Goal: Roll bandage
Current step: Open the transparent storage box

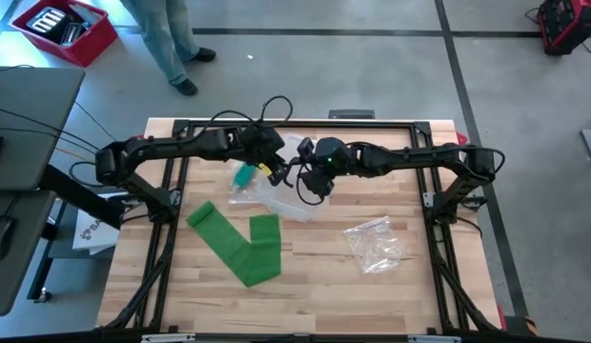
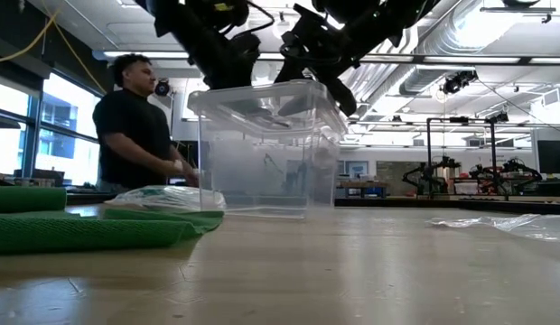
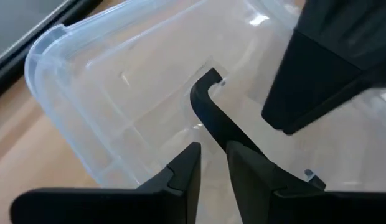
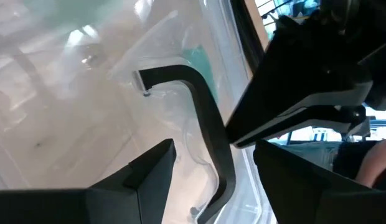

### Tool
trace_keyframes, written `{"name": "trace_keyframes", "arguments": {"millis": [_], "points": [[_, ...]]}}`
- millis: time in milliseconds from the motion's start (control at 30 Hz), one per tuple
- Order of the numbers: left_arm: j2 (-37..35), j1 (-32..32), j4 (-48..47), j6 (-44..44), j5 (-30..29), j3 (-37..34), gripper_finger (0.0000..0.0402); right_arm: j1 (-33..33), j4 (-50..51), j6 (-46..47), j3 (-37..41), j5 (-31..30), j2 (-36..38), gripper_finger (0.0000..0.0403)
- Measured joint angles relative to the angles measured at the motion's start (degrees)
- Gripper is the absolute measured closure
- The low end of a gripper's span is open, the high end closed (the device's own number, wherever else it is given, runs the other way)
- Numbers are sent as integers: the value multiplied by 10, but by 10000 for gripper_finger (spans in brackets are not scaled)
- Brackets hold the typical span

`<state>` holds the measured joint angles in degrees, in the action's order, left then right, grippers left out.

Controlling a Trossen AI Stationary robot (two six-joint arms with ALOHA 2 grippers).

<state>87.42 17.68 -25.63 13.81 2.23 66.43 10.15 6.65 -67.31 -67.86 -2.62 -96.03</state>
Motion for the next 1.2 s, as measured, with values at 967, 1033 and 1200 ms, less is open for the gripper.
{"name": "trace_keyframes", "arguments": {"millis": [967,1033,1200], "points": [[0,-3,76,0,57,0,326,0,-41,33,0,-34,-1,183],[0,-3,79,0,57,0,326,0,-40,42,0,-34,-1,184],[0,-3,85,-4,63,-1,326,0,-25,58,0,-13,0,212]]}}
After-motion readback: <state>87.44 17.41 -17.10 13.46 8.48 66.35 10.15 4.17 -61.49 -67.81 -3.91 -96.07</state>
